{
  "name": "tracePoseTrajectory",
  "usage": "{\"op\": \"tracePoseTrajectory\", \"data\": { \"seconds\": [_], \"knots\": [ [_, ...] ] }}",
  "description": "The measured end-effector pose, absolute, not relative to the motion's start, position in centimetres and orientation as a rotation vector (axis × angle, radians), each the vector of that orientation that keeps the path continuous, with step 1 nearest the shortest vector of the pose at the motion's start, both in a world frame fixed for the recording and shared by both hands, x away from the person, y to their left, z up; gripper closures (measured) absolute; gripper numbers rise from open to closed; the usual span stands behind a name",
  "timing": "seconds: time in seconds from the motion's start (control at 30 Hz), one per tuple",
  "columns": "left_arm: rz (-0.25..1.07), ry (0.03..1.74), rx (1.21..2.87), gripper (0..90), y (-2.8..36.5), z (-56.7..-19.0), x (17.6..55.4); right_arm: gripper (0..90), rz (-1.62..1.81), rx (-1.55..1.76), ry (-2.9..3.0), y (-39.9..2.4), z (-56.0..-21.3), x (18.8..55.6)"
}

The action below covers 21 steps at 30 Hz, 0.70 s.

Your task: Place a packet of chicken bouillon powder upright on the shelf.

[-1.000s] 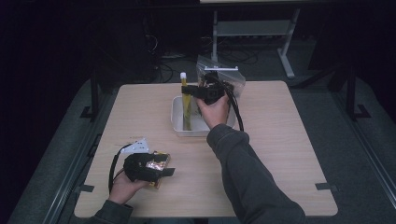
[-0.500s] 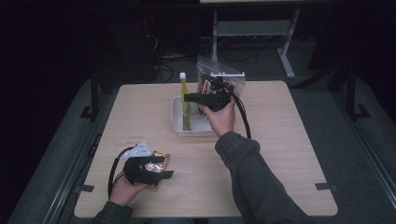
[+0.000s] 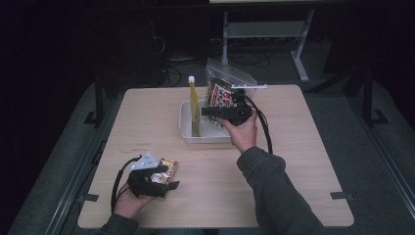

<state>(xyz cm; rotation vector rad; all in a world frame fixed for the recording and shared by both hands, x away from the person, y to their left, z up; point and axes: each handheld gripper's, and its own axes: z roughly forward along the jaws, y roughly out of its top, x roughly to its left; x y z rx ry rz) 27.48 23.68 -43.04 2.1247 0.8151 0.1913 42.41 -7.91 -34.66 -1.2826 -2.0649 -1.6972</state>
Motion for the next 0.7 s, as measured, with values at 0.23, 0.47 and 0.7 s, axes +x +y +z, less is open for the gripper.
{"op": "tracePoseTrajectory", "data": {
  "seconds": [0.23, 0.47, 0.7],
  "knots": [
    [0.254, 0.873, 2.145, 20.1, 24.2, -43.4, 27.3, 52.5, -1.657, -1.276, -2.081, -8.8, -35.6, 41.4],
    [0.303, 0.921, 2.147, 17.6, 24.7, -43.6, 27.2, 49.6, -1.617, -1.264, -2.093, -9.2, -36.9, 40.3],
    [0.346, 0.970, 2.170, 16.7, 25.0, -44.0, 27.3, 47.6, -1.562, -1.242, -2.106, -9.0, -38.1, 39.2]
  ]
}}
